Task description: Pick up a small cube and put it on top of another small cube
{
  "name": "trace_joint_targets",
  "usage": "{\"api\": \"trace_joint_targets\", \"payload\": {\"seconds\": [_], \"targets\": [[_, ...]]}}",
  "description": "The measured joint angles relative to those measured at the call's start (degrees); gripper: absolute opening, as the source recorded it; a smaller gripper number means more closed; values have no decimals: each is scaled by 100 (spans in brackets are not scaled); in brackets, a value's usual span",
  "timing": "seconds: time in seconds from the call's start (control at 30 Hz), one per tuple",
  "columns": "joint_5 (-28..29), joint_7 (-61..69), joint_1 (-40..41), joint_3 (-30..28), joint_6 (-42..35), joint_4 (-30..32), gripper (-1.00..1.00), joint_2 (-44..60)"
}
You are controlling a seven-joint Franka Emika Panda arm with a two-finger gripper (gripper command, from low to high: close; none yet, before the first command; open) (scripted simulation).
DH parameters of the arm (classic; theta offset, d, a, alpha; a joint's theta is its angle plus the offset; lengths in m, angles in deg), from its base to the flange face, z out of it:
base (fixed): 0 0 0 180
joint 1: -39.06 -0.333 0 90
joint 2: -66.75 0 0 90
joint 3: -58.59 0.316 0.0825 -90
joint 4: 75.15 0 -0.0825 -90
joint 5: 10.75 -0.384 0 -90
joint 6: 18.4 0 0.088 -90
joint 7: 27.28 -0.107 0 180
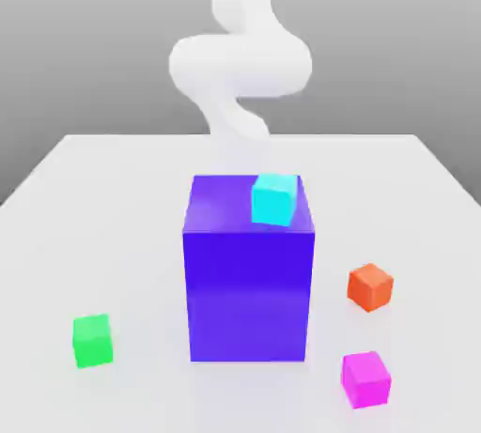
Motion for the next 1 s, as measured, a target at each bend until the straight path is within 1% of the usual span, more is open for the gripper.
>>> {"api": "trace_joint_targets", "payload": {"seconds": [0.3, 0.5, 0.8, 0.9, 1.0], "targets": [[-220, 2260, -1087, -500, 666, 335, 0, 1542], [-456, 3804, -1654, -693, 1098, 553, 0, 2559], [-724, 6058, -2206, -615, 1748, 881, 0, 4077], [-679, 6713, -2292, -534, 1973, 994, 0, 4571], [-511, 7280, -2315, -439, 2203, 1109, 0, 5055]]}}
